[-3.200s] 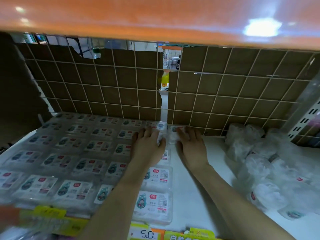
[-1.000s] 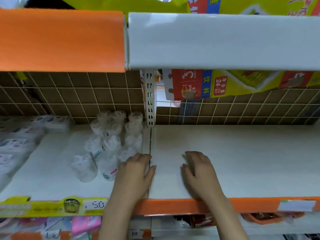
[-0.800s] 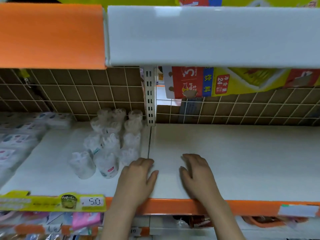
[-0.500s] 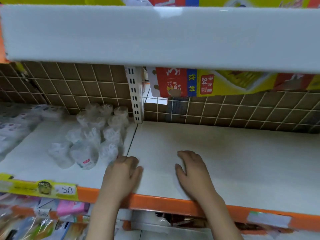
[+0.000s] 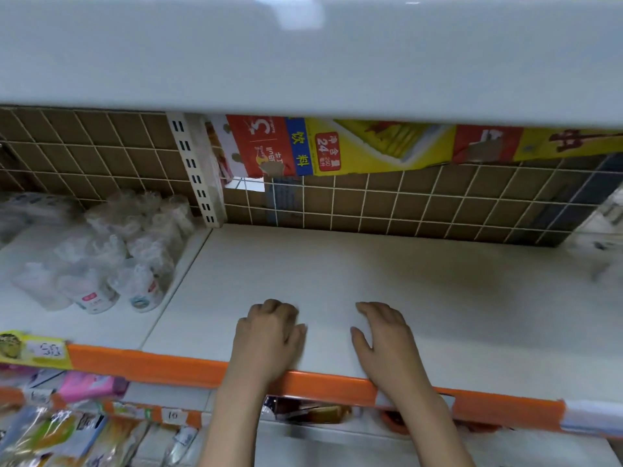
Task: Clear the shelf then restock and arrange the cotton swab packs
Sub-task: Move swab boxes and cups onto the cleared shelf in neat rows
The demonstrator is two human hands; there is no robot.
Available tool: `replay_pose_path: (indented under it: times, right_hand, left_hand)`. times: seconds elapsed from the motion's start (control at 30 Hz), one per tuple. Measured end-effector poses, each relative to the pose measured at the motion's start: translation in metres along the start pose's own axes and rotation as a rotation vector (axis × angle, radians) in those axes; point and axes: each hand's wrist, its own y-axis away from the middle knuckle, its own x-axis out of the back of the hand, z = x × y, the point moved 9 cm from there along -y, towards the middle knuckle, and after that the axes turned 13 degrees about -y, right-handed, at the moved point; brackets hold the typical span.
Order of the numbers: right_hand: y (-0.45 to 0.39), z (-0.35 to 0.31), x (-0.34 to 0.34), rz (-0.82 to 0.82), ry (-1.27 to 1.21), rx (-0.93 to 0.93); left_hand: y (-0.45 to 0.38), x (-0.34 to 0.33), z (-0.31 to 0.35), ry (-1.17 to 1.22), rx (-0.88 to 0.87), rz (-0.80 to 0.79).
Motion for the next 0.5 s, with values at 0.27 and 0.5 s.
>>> replay_pose_path:
  times: [0.27, 0.5]
  right_hand:
    - [-0.001, 0.025, 0.027, 0.082, 0.017, -0.08]
    - [0.004, 0.054, 0.06, 0.127, -0.016, -0.089]
  left_hand:
    - [-0.031, 0.003, 0.025, 0.015, -0.056, 0.016]
    - [-0.039, 0.0, 0.07, -0.004, -0.104, -0.003]
